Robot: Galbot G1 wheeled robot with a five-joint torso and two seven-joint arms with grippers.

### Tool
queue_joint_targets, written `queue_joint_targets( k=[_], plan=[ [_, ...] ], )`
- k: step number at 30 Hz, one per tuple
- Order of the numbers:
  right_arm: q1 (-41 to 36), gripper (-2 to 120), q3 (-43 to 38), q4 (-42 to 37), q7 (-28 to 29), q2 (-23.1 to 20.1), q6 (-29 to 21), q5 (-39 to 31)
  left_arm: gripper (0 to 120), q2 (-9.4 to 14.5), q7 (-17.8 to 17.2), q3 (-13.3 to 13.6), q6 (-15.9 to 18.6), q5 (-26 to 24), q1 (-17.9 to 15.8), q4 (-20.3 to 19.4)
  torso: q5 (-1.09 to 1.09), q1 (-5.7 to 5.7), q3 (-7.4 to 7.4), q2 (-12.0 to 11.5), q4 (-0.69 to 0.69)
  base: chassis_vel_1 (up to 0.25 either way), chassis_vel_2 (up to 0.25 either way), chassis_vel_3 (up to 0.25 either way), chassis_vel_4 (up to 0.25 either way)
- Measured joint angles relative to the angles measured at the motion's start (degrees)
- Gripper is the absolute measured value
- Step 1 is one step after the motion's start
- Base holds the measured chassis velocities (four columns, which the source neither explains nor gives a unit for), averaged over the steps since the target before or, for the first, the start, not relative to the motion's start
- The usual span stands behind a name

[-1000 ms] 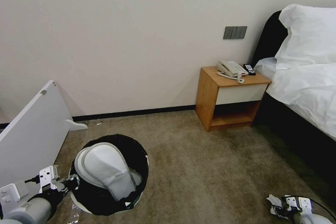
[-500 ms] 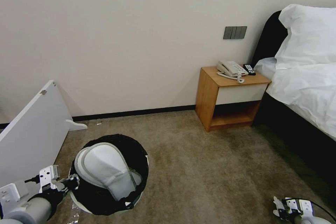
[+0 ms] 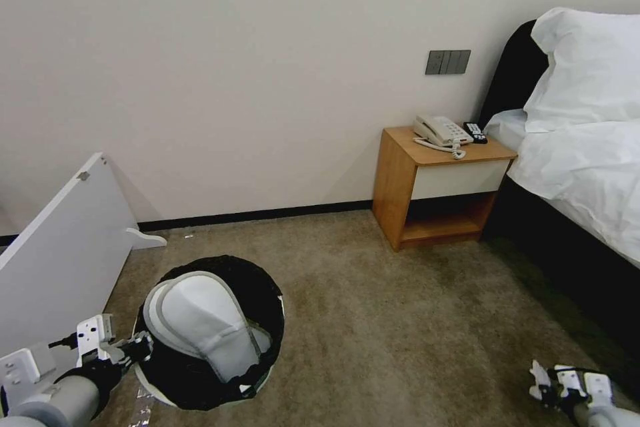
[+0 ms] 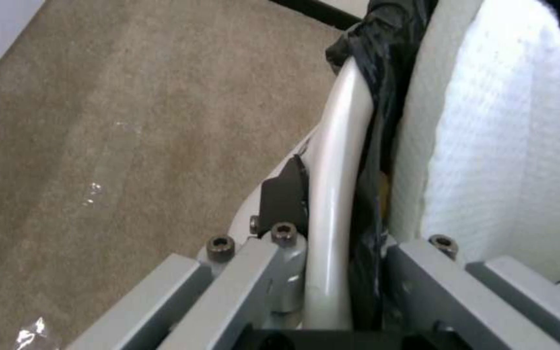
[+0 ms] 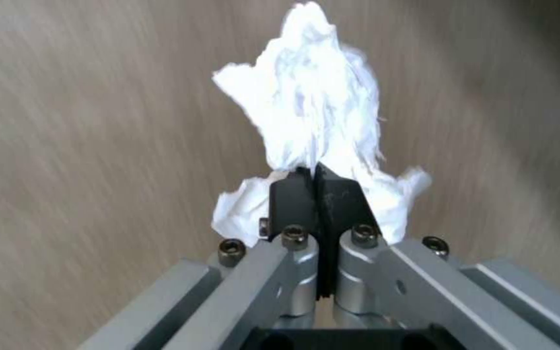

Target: Pick up the trash bin, then pick up the garbage from the floor and place it into the trash bin.

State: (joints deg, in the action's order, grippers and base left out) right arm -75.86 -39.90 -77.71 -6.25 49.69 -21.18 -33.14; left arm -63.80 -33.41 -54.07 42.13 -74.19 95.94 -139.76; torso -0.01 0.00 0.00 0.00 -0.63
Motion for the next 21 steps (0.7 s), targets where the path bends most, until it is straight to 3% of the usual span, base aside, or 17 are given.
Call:
queue_joint_targets(
  k=[6, 8, 9, 11, 12, 15, 19, 21],
  plan=[
    [-3.9, 0, -5.2, -12.2, -1.4, -1.1, 4.1, -1.5, 1, -0.2, 0.0, 1.8, 0.0, 1.0, 0.0, 0.0, 0.01, 0.0, 0.0, 0.0, 0.02, 0.0, 0.0, 0.0, 0.0],
    [-6.5, 0, -7.4, -21.4, -3.8, -2.1, 7.4, -3.9, 1, -0.3, -0.3, 3.5, 0.0, 1.8, -0.3, -0.5, -0.01, 0.0, 0.0, 0.0, 0.02, 0.0, 0.0, 0.0, 0.0],
    [-6.5, 0, -7.4, -21.4, -3.8, -2.1, 7.4, -3.9, 1, -0.3, -0.3, 3.5, 0.0, 1.8, -0.3, -0.5, -0.01, 0.0, 0.0, 0.0, 0.02, 0.0, 0.0, 0.0, 0.0],
    [-7.8, 0, -7.6, -29.2, -5.9, -3.4, 10.3, -6.6, 1, 0.1, -0.6, 4.9, 0.0, 2.8, -1.0, -0.6, -0.01, 0.0, 0.0, 0.0, 0.01, 0.0, 0.0, 0.0, 0.0],
    [-7.8, 0, -7.6, -29.2, -5.9, -3.4, 10.3, -6.6, 1, 0.1, -0.6, 4.9, 0.0, 2.8, -1.0, -0.6, -0.01, 0.0, 0.0, 0.0, 0.01, 0.0, 0.0, 0.0, 0.0],
    [-5.8, 0, -3.6, -35.3, -7.5, -5.3, 13.0, -10.1, 1, 0.9, -0.8, 6.2, 0.0, 3.4, -1.2, -0.8, 0.0, 0.0, 0.0, 0.0, 0.02, 0.0, 0.0, 0.0, 0.0],
    [-3.2, 0, 0.3, -37.6, -8.3, -6.1, 14.2, -12.9, 1, 1.3, -0.8, 6.4, 0.0, 3.5, -1.1, -1.1, 0.0, 0.0, 0.0, 0.0, 0.01, 0.0, 0.0, 0.0, 0.0],
    [4.2, 0, 8.4, -40.5, -9.3, -6.8, 16.4, -17.2, 1, 1.6, -0.8, 6.4, 0.0, 3.6, -0.8, -1.5, 0.01, 0.0, 0.0, 0.0, 0.03, 0.0, 0.0, 0.0, 0.0]
  ],
)
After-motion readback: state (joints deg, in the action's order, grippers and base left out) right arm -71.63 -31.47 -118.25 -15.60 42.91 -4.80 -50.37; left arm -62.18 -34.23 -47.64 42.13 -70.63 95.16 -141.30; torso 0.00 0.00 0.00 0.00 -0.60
